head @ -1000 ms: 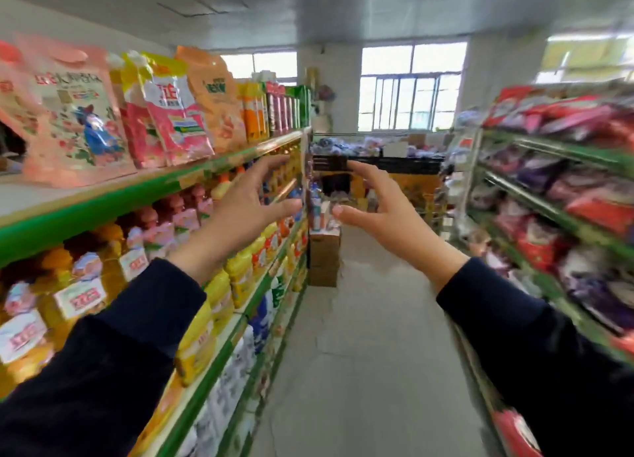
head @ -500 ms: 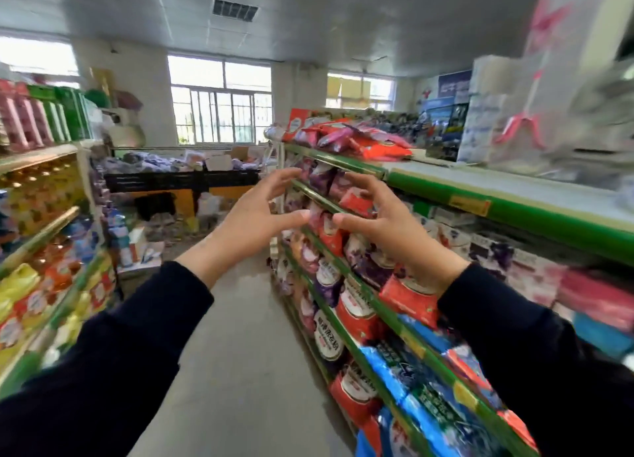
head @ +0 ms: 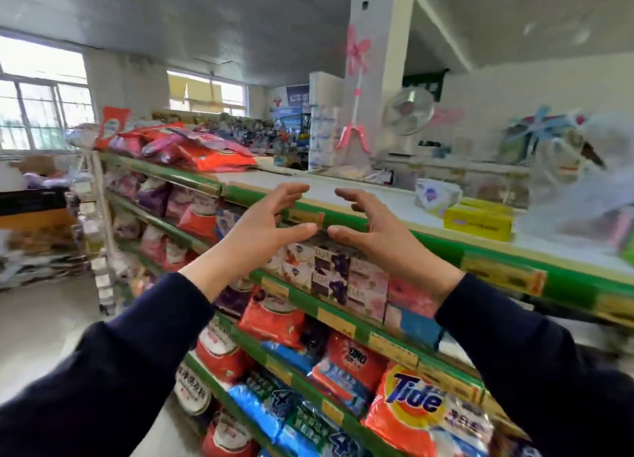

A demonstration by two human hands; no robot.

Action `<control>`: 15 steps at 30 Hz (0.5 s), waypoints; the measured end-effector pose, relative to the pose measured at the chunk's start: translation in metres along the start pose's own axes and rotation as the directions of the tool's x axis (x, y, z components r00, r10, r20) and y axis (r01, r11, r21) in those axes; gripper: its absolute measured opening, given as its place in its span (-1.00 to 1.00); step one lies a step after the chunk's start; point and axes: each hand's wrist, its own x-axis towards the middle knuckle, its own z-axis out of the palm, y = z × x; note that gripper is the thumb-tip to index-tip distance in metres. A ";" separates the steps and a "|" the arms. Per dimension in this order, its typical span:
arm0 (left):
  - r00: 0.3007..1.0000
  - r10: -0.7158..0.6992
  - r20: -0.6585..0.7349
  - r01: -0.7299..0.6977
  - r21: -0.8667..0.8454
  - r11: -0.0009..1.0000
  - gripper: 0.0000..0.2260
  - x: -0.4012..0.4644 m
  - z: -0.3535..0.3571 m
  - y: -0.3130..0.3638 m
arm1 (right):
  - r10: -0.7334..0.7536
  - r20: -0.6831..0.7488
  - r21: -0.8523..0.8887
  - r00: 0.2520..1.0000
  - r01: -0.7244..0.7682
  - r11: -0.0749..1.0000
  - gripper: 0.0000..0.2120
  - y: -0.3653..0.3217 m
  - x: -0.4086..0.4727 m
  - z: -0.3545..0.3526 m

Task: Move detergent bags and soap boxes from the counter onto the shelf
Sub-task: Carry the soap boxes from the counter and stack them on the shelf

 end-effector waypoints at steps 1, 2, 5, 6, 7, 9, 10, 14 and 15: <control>1.000 0.020 0.023 -0.020 -0.013 1.000 -0.45 0.012 0.009 0.000 | 0.015 -0.018 -0.024 1.000 -0.015 1.000 -0.37 0.008 0.001 -0.008; 0.998 0.033 0.045 -0.032 -0.028 0.999 -0.45 0.022 0.016 0.000 | 0.030 -0.037 -0.044 0.999 -0.031 0.999 -0.38 0.014 0.003 -0.014; 0.990 0.089 0.111 -0.081 -0.069 0.994 -0.46 0.056 0.036 -0.004 | 0.068 -0.088 -0.095 0.994 -0.076 0.993 -0.40 0.030 0.010 -0.032; 0.987 0.098 0.129 -0.089 -0.079 0.993 -0.46 0.065 0.040 -0.004 | 0.075 -0.106 -0.116 0.992 -0.087 0.989 -0.42 0.035 0.013 -0.036; 0.981 0.122 0.152 -0.108 -0.098 0.989 -0.46 0.078 0.048 -0.007 | 0.095 -0.132 -0.152 0.987 -0.115 0.982 -0.44 0.042 0.015 -0.042; 0.971 0.154 0.181 -0.136 -0.110 0.985 -0.46 0.095 0.055 -0.010 | 0.118 -0.157 -0.212 0.981 -0.150 0.966 -0.46 0.048 0.018 -0.051; 0.963 0.171 0.207 -0.150 -0.114 0.982 -0.46 0.103 0.058 -0.011 | 0.132 -0.174 -0.240 0.976 -0.173 0.955 -0.47 0.052 0.019 -0.056; 0.912 0.272 0.308 -0.249 -0.113 0.962 -0.46 0.148 0.080 -0.009 | 0.201 -0.248 -0.354 0.948 -0.282 0.892 -0.50 0.065 0.026 -0.089; 0.898 0.289 0.333 -0.270 -0.104 0.957 -0.46 0.158 0.086 -0.007 | 0.213 -0.259 -0.367 0.942 -0.300 0.881 -0.51 0.067 0.027 -0.098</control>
